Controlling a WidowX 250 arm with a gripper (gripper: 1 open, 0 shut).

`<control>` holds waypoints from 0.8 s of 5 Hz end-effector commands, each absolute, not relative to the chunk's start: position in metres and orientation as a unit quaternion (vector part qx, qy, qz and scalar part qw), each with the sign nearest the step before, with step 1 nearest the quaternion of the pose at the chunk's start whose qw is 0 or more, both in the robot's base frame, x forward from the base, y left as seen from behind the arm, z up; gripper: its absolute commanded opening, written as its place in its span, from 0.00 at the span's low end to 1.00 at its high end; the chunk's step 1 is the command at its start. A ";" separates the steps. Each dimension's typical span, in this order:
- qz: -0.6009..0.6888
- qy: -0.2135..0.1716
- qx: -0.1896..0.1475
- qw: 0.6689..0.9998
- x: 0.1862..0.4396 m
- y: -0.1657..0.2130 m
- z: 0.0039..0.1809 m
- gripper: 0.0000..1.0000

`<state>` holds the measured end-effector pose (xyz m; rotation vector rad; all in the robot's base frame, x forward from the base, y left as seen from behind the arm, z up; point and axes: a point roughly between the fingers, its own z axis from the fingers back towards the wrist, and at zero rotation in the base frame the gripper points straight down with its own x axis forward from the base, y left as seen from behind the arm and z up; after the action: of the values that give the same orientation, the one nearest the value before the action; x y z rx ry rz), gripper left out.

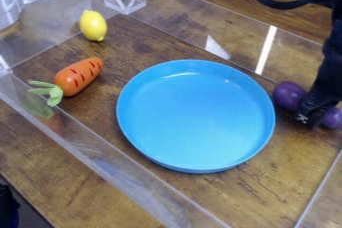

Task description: Remove the purple eggplant from the blue tray and put it on the table

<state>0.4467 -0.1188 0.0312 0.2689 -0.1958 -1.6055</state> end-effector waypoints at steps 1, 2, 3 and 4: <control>-0.693 -0.096 0.133 0.702 0.446 -0.102 0.033 0.00; -0.689 -0.091 0.136 0.707 0.443 -0.104 0.028 0.00; -0.684 -0.086 0.138 0.712 0.441 -0.104 0.022 0.00; -0.672 -0.079 0.140 0.723 0.438 -0.100 0.017 0.00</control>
<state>0.4433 -0.1080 0.0243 0.3194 -0.2003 -1.4940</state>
